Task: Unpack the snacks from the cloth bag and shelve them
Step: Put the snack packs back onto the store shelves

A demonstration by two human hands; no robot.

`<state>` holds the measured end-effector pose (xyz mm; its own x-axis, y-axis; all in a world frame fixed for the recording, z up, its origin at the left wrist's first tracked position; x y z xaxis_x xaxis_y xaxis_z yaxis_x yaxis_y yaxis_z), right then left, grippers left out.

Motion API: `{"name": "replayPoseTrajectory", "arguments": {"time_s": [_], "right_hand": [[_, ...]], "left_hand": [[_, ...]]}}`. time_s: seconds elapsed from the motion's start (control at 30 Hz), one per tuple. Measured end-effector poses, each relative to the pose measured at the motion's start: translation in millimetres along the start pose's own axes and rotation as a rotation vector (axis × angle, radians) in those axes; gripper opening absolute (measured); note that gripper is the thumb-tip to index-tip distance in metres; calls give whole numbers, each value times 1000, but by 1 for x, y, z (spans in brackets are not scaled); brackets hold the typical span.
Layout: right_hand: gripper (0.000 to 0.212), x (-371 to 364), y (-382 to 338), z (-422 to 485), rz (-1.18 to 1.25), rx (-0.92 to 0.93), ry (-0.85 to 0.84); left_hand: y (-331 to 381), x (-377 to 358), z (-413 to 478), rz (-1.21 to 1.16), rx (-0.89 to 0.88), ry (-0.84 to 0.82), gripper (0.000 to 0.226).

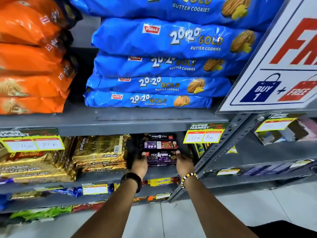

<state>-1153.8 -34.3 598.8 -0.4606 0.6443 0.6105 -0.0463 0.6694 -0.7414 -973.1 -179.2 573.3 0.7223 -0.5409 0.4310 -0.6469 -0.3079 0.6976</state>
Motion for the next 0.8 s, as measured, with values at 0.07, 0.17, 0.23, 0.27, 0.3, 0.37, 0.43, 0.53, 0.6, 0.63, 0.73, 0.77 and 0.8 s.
{"name": "replayPoseTrajectory", "arguments": {"time_s": [0.07, 0.17, 0.23, 0.27, 0.3, 0.37, 0.43, 0.53, 0.6, 0.63, 0.73, 0.77, 0.8], "right_hand": [[65, -1, 0, 2, -3, -2, -12], [64, -1, 2, 5, -49, -13, -17], [67, -1, 2, 7, -92, -3, -22], [69, -1, 2, 8, -113, 4, -23], [70, -1, 2, 9, -127, 12, -19], [68, 0, 3, 10, -113, 15, 1], [62, 1, 4, 8, -60, 6, 21], [54, 4, 2, 4, 7, 13, 32], [53, 9, -1, 2, 51, 18, 49], [53, 12, -2, 1, 67, 19, 59], [52, 20, -8, -3, 95, 36, 89], [52, 22, -11, -4, 89, 54, 100], [52, 24, -14, -7, 81, 72, 111]], "left_hand": [[0, -1, 2, 7, -12, 14, 64], [4, -1, 4, 7, -49, 31, 62], [7, 0, 5, 30, -76, 52, 59], [9, 0, 5, 46, -87, 65, 57], [9, 1, 4, 58, -96, 79, 56], [8, 3, 3, 57, -107, 107, 55], [8, 5, 1, 42, -111, 128, 56], [7, 5, -3, 19, -116, 119, 62], [7, 4, -6, 2, -121, 93, 65], [9, 5, -8, 3, -129, 88, 66], [18, 9, -16, -8, -188, 89, 67], [21, 11, -20, -15, -212, 94, 67], [24, 13, -23, -20, -238, 98, 67]]}}
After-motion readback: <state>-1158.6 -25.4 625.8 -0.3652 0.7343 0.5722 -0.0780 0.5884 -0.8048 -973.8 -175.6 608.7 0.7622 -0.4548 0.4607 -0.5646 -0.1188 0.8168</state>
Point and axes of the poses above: each hand's wrist, its own z-axis towards the middle knuckle, its own x-axis out of the back of the hand, y = z × x, the point moved 9 cm from there along z, towards the middle knuckle, and after that the axes turned 4 degrees about y, right-handed, at the moved point
